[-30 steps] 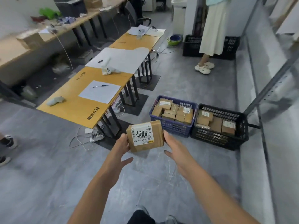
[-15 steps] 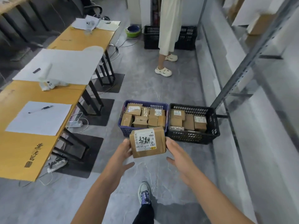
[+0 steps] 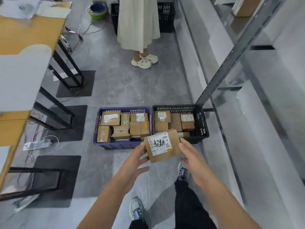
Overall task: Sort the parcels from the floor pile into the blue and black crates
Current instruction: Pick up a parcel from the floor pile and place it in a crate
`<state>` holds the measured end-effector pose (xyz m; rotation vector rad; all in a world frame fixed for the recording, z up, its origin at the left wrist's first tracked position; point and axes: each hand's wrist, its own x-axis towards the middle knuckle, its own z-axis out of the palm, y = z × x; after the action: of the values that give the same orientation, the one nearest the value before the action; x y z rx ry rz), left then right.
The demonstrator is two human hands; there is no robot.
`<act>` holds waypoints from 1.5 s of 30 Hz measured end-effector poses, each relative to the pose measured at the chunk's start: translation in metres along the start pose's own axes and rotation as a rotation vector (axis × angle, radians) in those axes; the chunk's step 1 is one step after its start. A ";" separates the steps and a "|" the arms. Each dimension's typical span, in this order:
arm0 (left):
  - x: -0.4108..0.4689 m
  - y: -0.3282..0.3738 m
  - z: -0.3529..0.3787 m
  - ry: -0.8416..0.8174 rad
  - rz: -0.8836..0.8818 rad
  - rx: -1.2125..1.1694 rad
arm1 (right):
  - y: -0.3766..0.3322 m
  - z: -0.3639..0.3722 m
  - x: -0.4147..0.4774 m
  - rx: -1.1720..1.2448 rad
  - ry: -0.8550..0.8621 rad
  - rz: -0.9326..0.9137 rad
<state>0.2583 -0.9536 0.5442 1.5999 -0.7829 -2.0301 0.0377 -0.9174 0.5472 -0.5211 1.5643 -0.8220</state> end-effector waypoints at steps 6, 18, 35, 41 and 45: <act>0.121 0.034 0.089 0.009 -0.108 -0.043 | -0.032 -0.081 0.134 -0.065 0.024 0.074; 0.380 0.058 0.210 0.094 -0.281 -0.045 | -0.042 -0.200 0.388 -0.030 0.040 0.284; 0.730 -0.049 0.187 0.113 -0.341 0.314 | 0.127 -0.197 0.696 0.200 0.207 0.425; 0.760 -0.062 0.173 0.171 -0.364 0.296 | 0.142 -0.185 0.742 0.171 0.160 0.452; 0.760 -0.066 0.169 0.170 -0.329 0.229 | 0.147 -0.175 0.746 0.163 0.126 0.452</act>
<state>-0.0848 -1.3693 -0.0216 2.1212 -0.7511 -2.0408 -0.2392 -1.3338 -0.0518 0.0092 1.6295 -0.6334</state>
